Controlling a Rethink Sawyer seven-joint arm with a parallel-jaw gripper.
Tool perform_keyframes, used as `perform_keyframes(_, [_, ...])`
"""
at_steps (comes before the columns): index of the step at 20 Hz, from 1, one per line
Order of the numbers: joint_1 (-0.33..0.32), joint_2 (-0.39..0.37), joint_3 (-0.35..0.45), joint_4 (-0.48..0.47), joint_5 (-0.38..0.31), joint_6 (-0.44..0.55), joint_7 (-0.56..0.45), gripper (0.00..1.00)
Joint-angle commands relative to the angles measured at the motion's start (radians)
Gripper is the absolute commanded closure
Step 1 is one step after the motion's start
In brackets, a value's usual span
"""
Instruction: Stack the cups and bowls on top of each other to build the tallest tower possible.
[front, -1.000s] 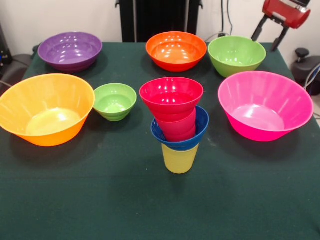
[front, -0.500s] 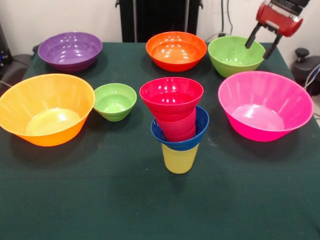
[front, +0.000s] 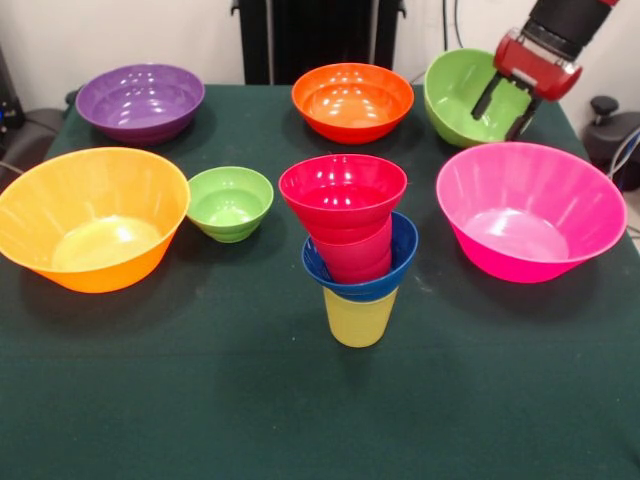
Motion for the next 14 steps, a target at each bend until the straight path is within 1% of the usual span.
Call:
perform_keyframes(1, [-0.025,0.093,0.172,-0.054,-0.062,-0.032,0.029,0.0])
perform_keyframes(4, [-0.021,0.086,0.172,-0.059,-0.057,-0.025,0.033,0.0])
perform_keyframes(6, [-0.009,0.068,0.16,-0.06,-0.051,0.002,0.039,0.0])
perform_keyframes(14, [0.011,-0.078,0.127,-0.027,-0.05,0.115,0.039,0.0])
